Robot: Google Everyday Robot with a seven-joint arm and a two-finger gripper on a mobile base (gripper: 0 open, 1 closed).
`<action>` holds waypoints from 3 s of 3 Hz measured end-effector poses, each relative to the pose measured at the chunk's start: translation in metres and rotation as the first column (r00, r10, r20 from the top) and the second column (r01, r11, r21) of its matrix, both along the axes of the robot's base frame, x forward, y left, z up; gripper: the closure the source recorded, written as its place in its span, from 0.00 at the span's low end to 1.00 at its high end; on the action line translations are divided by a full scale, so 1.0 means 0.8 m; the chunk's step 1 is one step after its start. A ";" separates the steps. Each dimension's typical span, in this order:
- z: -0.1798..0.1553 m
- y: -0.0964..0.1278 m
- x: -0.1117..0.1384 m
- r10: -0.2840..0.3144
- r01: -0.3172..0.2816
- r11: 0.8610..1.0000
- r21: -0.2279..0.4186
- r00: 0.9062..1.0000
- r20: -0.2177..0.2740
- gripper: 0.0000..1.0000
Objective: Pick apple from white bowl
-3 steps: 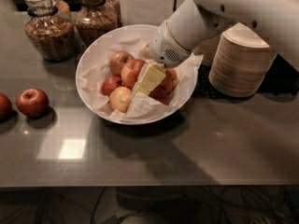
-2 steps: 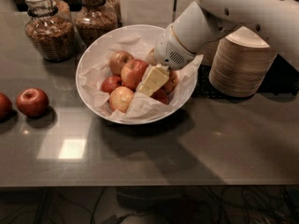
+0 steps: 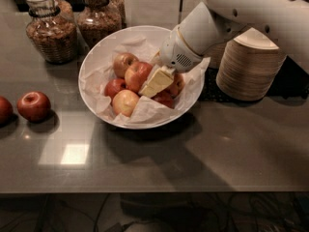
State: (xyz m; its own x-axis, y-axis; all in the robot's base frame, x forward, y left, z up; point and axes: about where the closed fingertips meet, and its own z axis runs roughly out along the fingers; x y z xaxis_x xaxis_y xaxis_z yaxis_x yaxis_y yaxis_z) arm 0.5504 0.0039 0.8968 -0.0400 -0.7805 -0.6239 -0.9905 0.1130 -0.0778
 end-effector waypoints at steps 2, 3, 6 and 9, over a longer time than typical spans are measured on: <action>0.000 0.000 0.000 0.000 0.000 1.000 0.000 1.000 0.000 1.00; -0.001 -0.004 -0.003 -0.009 0.009 1.000 0.011 1.000 -0.007 1.00; 0.052 -0.044 -0.031 -0.035 0.020 0.972 0.233 0.997 0.063 1.00; 0.124 -0.056 -0.043 -0.028 -0.007 0.969 0.247 0.990 0.138 0.81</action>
Offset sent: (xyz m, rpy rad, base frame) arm 0.0000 0.0000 0.0000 0.0000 0.0000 0.0000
